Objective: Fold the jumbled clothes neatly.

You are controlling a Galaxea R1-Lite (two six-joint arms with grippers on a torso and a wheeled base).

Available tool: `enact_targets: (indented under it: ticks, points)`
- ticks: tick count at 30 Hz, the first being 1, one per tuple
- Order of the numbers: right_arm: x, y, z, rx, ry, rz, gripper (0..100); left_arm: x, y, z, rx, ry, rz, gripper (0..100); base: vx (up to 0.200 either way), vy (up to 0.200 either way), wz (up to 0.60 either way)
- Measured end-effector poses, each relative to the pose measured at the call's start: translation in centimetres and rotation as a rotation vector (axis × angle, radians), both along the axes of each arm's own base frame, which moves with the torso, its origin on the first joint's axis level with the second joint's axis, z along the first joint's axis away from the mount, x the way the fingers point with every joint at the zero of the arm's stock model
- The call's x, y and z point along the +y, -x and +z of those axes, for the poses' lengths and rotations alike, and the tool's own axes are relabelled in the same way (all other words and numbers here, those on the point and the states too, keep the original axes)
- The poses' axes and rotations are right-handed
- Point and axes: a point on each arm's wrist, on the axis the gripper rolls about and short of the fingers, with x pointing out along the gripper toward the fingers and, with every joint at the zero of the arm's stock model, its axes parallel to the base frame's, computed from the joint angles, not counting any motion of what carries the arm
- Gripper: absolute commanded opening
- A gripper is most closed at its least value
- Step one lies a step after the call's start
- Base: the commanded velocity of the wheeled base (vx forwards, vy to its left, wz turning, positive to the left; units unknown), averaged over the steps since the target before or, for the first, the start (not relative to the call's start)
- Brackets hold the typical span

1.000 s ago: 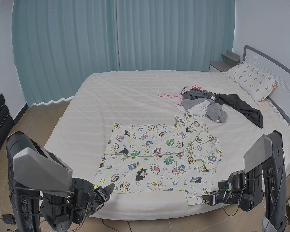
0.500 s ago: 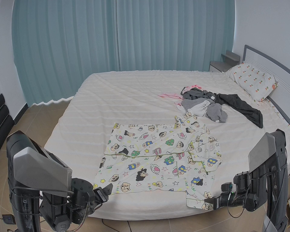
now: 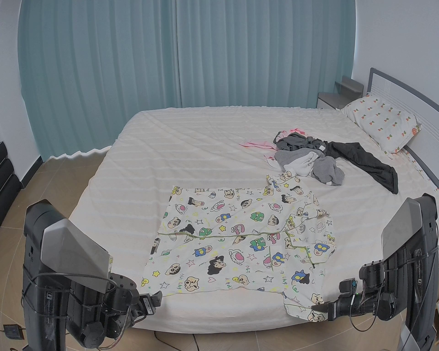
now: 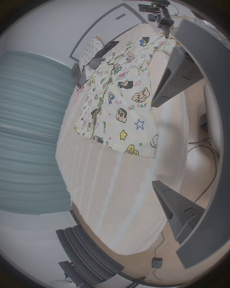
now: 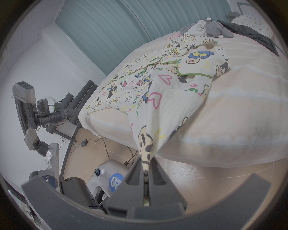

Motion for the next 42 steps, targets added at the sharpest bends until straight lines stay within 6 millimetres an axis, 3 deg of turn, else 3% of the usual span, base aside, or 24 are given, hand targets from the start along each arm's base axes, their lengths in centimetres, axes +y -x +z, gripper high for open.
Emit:
enact_targets:
  ticks: [6, 18, 24, 25, 42]
  points:
    - [0.0, 0.3, 0.0, 0.01, 0.001, 0.002, 0, 0.4, -1.1, -0.8, 0.033, 0.089, -0.057, 100, 0.0, 0.0, 0.0]
    - [0.1, 0.5, 0.1, 0.016, 0.003, 0.007, 0, 0.6, -4.1, -2.8, -0.004, 0.107, -0.035, 100, 0.0, 0.0, 0.0]
    - [0.1, 0.5, 0.1, 0.017, 0.004, 0.01, 0, 0.4, -4.6, -3.2, -0.005, 0.123, -0.052, 100, 0.0, 0.0, 0.0]
    - [0.1, 0.5, 0.1, 0.017, 0.004, 0.01, 0, 0.3, -4.6, -3.3, -0.004, 0.125, -0.057, 0, 0.0, 0.0, 0.0]
    - [0.0, 0.9, 0.3, 0.027, 0.004, 0.013, 0, 0.6, -4.0, -3.4, 0.017, 0.114, -0.044, 0, 0.0, 0.0, 0.0]
